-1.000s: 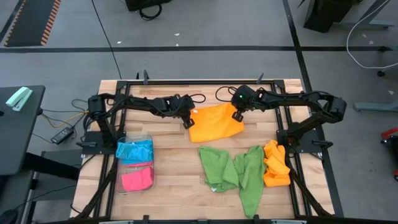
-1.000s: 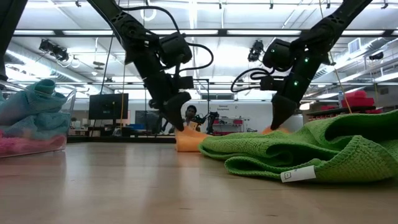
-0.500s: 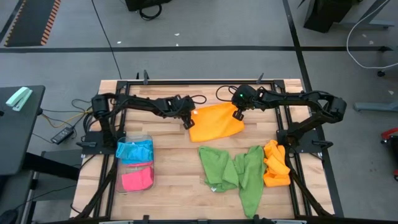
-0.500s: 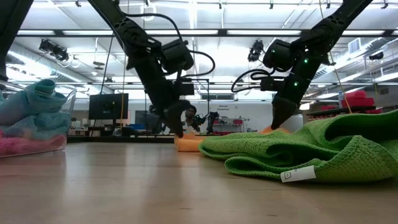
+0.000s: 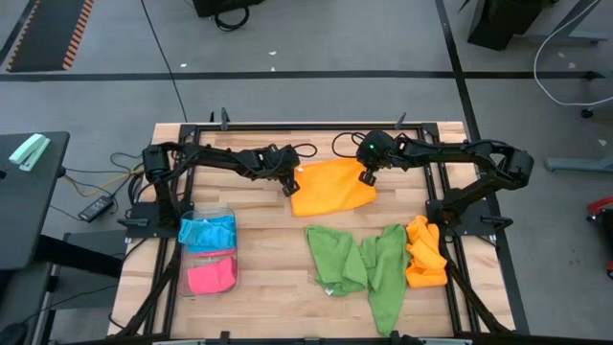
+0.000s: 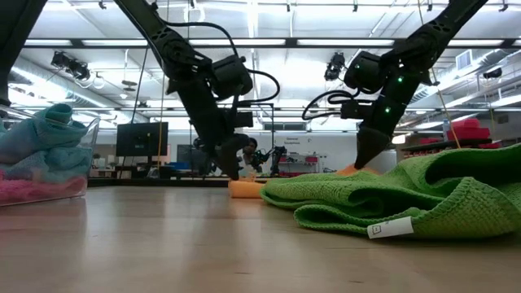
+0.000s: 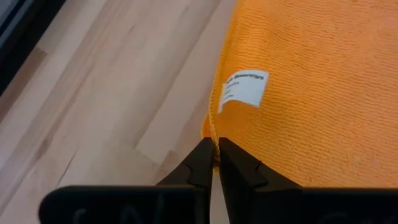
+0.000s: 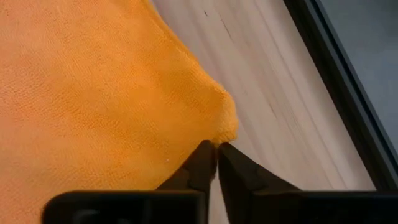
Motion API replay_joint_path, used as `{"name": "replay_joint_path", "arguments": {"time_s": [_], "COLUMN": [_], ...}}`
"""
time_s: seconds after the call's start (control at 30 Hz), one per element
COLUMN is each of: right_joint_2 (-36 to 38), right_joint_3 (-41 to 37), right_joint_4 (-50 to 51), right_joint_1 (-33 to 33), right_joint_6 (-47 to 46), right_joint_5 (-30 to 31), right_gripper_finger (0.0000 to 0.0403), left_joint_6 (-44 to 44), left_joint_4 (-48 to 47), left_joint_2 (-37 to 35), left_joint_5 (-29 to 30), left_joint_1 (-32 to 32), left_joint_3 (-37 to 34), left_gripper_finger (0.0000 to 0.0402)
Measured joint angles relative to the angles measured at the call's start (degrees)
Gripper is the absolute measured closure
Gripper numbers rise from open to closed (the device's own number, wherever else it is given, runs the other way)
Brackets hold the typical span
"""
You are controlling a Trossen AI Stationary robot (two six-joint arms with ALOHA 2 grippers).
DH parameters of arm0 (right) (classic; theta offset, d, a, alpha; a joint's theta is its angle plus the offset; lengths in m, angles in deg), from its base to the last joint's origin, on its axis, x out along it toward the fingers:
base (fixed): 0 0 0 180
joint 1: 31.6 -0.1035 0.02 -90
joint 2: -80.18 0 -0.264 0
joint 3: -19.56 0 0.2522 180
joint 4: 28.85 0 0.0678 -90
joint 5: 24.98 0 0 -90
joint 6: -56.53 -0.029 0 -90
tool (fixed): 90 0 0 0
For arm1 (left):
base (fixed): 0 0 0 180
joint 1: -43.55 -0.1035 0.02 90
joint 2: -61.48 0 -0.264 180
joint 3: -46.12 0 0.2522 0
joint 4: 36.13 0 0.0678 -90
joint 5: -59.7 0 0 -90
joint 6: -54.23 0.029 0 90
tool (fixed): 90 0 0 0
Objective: Fold microfiber towels
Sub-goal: Fold the left yellow microfiber cloth
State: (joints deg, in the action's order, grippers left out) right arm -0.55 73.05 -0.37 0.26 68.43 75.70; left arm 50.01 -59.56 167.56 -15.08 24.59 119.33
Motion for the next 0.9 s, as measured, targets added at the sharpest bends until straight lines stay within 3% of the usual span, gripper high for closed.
{"name": "replay_joint_path", "arguments": {"time_s": [0.3,0.63,0.9], "right_joint_2": [0.00,0.00,0.05], "right_joint_3": [0.00,0.00,0.00], "right_joint_4": [3.25,8.24,7.87], "right_joint_1": [3.17,3.94,-1.36], "right_joint_6": [-3.36,-9.67,-10.06], "right_joint_5": [1.58,1.62,-0.11], "right_gripper_finger": [0.0283,0.0263,0.0265], "left_joint_6": [0.41,2.65,9.30], "left_joint_4": [-0.80,-2.06,0.93], "left_joint_2": [-0.34,-3.00,-1.80], "left_joint_5": [0.05,6.02,-3.98], "left_joint_1": [-0.04,2.29,5.65], "left_joint_3": [-0.05,-0.09,-0.07], "left_gripper_finger": [0.0321,0.0235,0.0227]}}
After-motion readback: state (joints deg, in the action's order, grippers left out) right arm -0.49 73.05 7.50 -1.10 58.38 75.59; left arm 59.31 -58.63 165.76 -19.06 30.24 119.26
